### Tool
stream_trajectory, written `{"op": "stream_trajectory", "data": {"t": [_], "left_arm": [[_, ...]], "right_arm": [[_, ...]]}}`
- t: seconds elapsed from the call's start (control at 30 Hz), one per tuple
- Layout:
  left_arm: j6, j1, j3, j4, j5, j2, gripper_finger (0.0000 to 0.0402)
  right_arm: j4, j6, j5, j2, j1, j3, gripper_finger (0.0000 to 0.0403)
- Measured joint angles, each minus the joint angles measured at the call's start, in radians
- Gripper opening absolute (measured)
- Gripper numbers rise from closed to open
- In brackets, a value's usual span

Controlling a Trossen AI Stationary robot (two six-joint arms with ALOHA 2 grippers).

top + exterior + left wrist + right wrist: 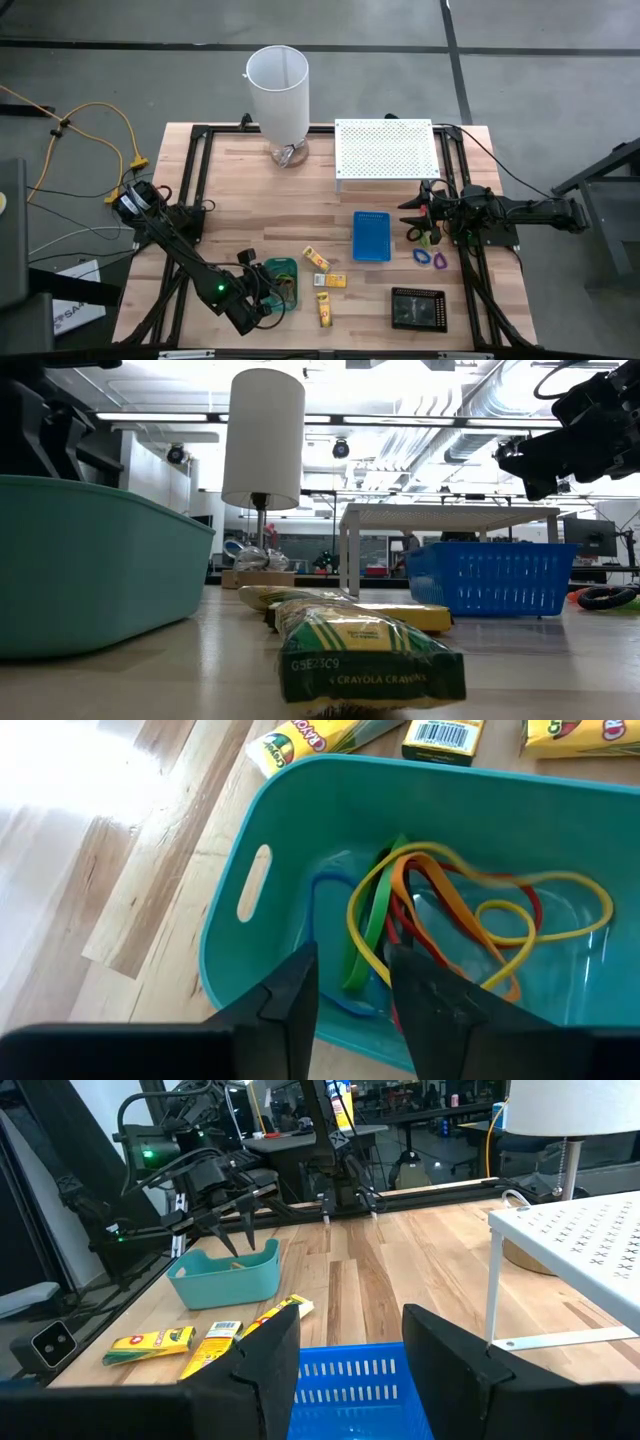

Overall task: Pick & Place Office Desk Supplies
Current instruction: Put the bottom crayon box into the blue bin

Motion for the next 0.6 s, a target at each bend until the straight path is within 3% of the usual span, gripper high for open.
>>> {"op": "stream_trajectory", "data": {"t": [0.37,0.6], "left_arm": [[0.008,0.0,0.0,-0.003,-0.014,-0.01,0.0121],[0.158,0.052,0.0,-0.002,-0.055,-0.134,0.0121]], "right_arm": [[0.0,0.0,0.0,0.0,0.0,0.0,0.0166],[0.0,0.0,0.0,0.0,0.0,0.0,0.0166]]}}
